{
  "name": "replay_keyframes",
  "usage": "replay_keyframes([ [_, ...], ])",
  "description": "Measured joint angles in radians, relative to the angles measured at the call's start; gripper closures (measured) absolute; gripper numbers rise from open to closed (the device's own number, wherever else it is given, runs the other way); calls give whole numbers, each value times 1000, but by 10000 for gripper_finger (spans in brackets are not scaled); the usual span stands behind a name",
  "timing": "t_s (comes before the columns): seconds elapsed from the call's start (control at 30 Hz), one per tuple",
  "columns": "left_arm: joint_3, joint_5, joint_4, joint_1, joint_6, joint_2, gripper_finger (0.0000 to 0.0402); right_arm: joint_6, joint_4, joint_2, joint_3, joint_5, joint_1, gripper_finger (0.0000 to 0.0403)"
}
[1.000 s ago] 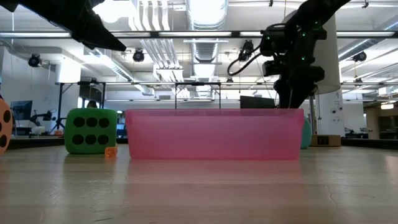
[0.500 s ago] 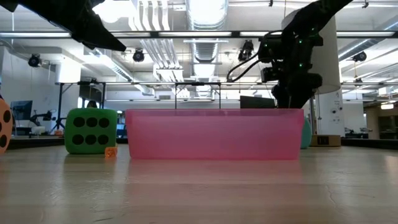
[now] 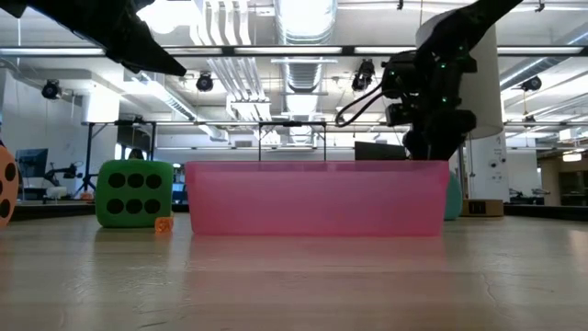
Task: Pick & Place Dice
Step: Put the large blue die into the pink bin
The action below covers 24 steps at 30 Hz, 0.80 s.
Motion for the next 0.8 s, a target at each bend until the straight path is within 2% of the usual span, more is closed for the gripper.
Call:
replay_keyframes([
  [0.8, 0, 0, 0, 0, -1, 0, 394, 5, 74, 1, -80, -15, 14, 3],
])
